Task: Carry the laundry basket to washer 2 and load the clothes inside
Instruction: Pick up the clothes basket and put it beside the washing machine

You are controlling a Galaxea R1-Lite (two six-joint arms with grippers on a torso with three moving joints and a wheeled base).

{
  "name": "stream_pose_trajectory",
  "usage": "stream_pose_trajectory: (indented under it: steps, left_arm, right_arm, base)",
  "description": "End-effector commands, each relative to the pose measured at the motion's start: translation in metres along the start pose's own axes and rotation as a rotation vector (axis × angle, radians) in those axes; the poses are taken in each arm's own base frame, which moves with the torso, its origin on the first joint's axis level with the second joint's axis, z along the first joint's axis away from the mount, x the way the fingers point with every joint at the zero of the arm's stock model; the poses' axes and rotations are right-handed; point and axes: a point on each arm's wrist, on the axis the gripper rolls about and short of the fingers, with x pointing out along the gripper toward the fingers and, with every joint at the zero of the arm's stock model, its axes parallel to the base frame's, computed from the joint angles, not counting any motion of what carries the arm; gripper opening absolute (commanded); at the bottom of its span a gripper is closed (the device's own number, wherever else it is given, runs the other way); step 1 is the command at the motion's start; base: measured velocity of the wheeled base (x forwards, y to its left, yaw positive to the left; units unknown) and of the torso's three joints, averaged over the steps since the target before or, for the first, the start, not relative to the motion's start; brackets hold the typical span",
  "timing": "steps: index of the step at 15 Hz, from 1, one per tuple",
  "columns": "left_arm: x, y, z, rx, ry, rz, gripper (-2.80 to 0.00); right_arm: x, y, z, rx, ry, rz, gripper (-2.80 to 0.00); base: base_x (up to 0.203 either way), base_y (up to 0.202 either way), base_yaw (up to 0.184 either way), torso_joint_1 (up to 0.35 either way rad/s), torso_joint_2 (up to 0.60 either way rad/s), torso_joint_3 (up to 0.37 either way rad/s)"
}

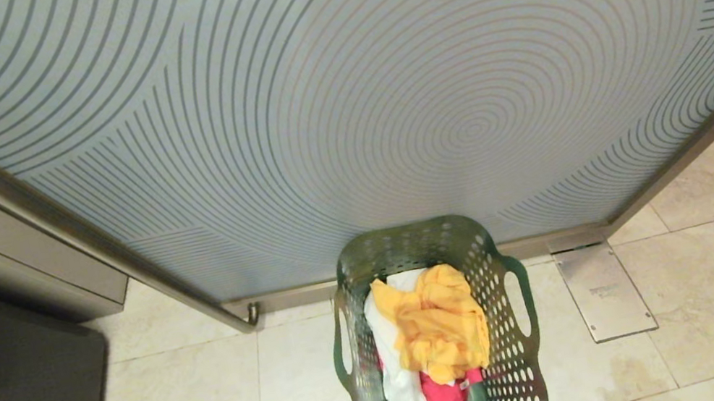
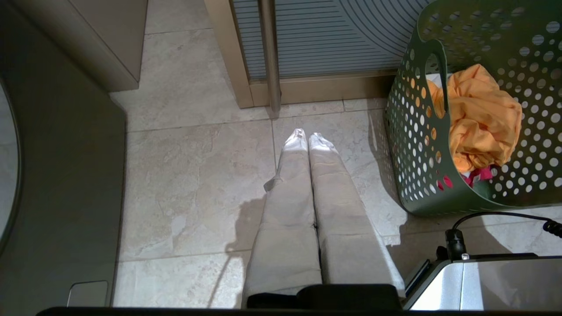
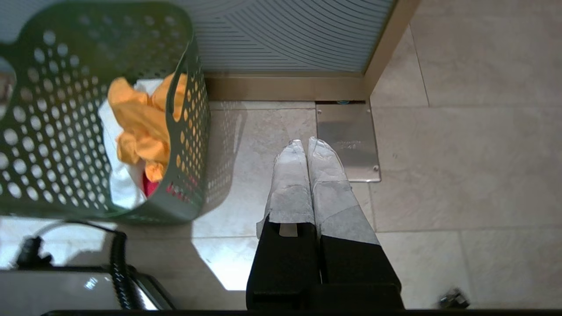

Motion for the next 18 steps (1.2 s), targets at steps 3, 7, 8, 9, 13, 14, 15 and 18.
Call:
stream_pose_trajectory:
  steps: [3, 7, 8, 9, 13, 14, 15, 18]
  left_arm:
    - [0.000, 0.000, 0.001, 0.005, -0.002, -0.001, -2.80]
    - [0.000, 0.000, 0.001, 0.003, -0.002, -0.001, -2.80]
    - [0.000, 0.000, 0.001, 0.003, -0.003, -0.001, -2.80]
    - [0.000, 0.000, 0.001, 0.003, -0.003, -0.002, -2.80]
    - [-0.003, 0.001, 0.011, 0.002, -0.045, 0.009, -2.80]
    - [-0.009, 0.001, 0.025, -0.002, -0.085, 0.006, -2.80]
    - [-0.015, 0.002, 0.042, -0.009, -0.118, -0.003, -2.80]
    - [-0.014, 0.005, 0.107, -0.061, -0.067, -0.075, -2.80]
  right_arm:
    - [0.000, 0.000, 0.000, -0.035, -0.001, 0.009, -2.80]
    - [0.000, 0.000, 0.000, 0.019, -0.003, 0.003, -2.80]
    - [0.000, 0.000, 0.000, 0.024, -0.002, 0.003, -2.80]
    - [0.000, 0.000, 0.001, 0.035, -0.004, 0.000, -2.80]
    - [-0.004, -0.001, 0.016, 0.051, -0.066, -0.025, -2.80]
    - [-0.009, -0.002, 0.030, 0.044, -0.121, -0.030, -2.80]
    - [-0.016, -0.003, 0.046, 0.012, -0.177, -0.036, -2.80]
    - [-0.026, -0.006, 0.105, -0.070, -0.248, -0.064, -2.80]
  base:
    - [0.000, 0.000, 0.000, 0.000, 0.00, 0.000]
    - [0.000, 0.000, 0.000, 0.000, 0.00, 0.000]
    - [0.000, 0.000, 0.000, 0.000, 0.00, 0.000]
    - [0.000, 0.000, 0.000, 0.000, 0.00, 0.000]
    - [0.000, 0.000, 0.000, 0.000, 0.00, 0.000]
    - [0.000, 0.000, 0.000, 0.000, 0.00, 0.000]
    - [0.000, 0.000, 0.000, 0.000, 0.00, 0.000]
    - [0.000, 0.000, 0.000, 0.000, 0.00, 0.000]
